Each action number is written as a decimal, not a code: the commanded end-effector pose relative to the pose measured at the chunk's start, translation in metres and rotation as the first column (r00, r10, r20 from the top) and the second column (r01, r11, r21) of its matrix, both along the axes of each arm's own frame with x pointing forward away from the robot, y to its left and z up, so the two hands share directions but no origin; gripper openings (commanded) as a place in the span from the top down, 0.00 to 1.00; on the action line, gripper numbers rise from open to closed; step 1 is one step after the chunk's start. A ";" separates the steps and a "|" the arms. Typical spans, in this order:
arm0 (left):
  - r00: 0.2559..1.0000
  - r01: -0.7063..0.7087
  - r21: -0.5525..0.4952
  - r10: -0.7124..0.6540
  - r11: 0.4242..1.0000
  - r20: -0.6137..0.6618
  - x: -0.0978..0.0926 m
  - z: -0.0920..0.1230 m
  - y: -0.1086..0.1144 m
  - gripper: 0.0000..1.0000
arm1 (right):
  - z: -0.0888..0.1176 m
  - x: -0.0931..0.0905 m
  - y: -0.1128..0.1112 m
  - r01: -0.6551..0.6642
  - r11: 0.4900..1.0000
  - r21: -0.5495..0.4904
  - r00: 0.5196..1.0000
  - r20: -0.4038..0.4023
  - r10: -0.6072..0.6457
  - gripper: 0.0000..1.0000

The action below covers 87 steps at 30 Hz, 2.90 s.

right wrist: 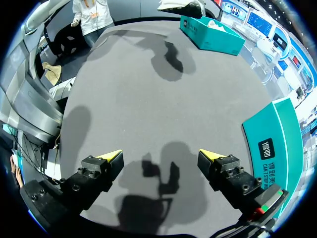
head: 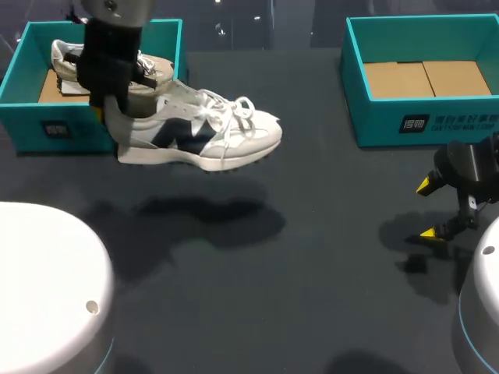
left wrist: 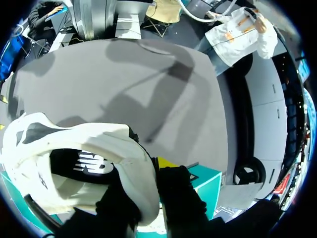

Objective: Take the shoe out of the shoebox, open the shoe tongue, remove and reinsert the insole, then place the shoe into the shoebox

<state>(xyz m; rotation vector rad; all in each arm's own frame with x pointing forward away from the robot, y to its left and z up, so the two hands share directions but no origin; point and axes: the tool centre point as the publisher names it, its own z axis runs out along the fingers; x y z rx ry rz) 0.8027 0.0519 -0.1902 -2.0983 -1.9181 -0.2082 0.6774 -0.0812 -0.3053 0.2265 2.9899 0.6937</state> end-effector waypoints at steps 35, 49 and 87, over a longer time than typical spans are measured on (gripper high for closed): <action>0.991 0.037 0.020 -0.039 0.999 0.127 -0.090 -0.140 -0.114 1.00 | 0.000 -0.002 0.001 0.001 1.000 -0.003 1.000 0.003 -0.001 0.00; 0.983 0.016 0.021 -0.020 1.000 0.185 -0.084 -0.178 -0.135 1.00 | 0.000 -0.002 0.001 0.001 1.000 -0.003 1.000 0.003 -0.001 0.00; 0.939 -0.342 -0.325 0.330 0.882 -0.091 -0.091 -0.084 -0.077 0.00 | 0.000 -0.002 0.001 0.001 1.000 -0.003 1.000 0.003 -0.001 0.00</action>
